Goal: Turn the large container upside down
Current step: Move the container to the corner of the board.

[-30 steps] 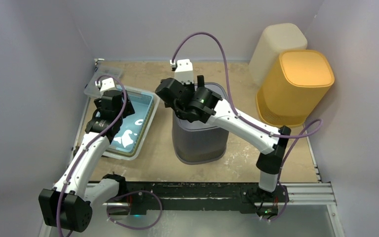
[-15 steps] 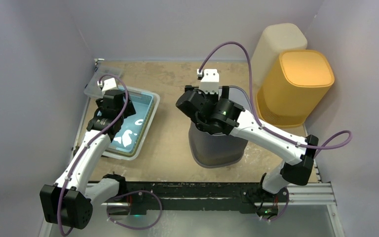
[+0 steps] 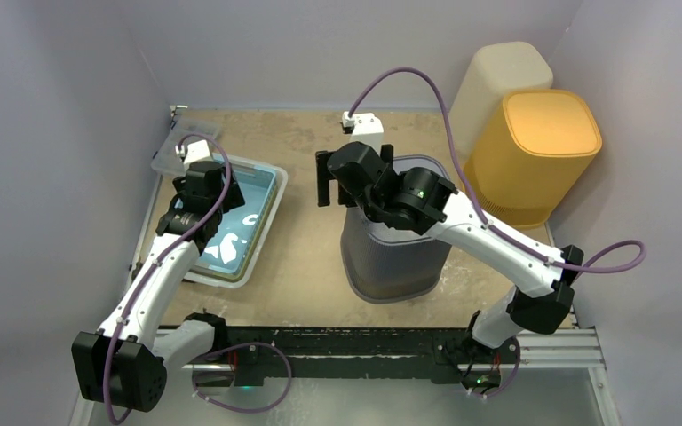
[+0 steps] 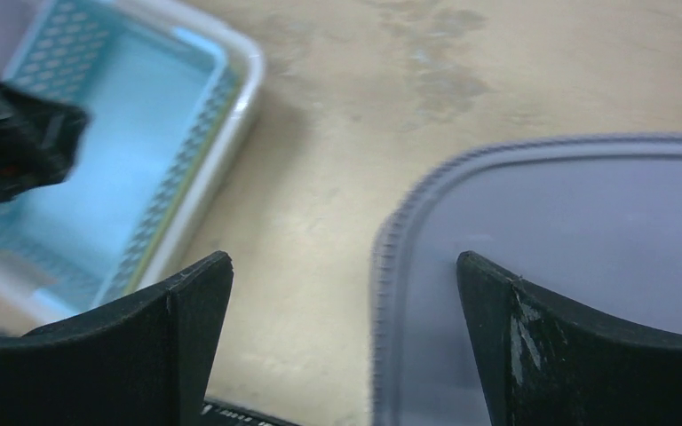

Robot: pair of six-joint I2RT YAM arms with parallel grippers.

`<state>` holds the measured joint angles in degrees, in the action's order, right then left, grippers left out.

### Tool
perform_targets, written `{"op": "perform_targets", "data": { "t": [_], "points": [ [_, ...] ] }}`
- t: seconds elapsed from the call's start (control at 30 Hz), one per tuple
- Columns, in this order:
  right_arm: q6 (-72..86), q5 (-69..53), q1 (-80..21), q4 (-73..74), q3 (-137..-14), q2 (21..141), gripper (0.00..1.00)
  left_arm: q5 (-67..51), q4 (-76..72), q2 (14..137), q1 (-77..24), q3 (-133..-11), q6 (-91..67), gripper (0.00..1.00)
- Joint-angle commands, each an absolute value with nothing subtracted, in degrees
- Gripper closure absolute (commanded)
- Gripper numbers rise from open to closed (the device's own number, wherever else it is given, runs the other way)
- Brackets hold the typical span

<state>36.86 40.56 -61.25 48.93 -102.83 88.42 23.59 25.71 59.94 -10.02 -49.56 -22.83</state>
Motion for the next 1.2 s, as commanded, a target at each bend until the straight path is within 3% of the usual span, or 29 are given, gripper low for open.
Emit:
{"op": "perform_targets", "data": {
  "t": [0.0, 0.2, 0.63, 0.87, 1.17],
  "points": [
    [32.66, 25.51, -61.55, 39.18, -105.32, 87.25, 0.02, 24.17, 24.5, 59.34, -9.75, -50.04, -21.77, 0.27],
    [33.47, 19.76, -61.62, 35.27, -104.87, 89.8, 0.03, 27.59, 25.31, 59.15, -9.76, -50.15, -23.49, 0.27],
    [40.03, 33.21, -61.57, 49.58, -110.36, 97.36, 0.03, 27.25, 25.32, 59.66, -9.7, -50.35, -23.23, 0.27],
    [54.7, 42.25, -59.17, 60.16, -104.31, 97.56, 0.01, 26.71, 25.36, 59.92, -9.72, -50.34, -23.12, 0.27],
    [55.39, 39.2, -53.07, 54.45, -89.39, 85.15, 0.01, 26.19, 25.37, 60.11, -9.68, -50.53, -23.07, 0.27]
  ]
}}
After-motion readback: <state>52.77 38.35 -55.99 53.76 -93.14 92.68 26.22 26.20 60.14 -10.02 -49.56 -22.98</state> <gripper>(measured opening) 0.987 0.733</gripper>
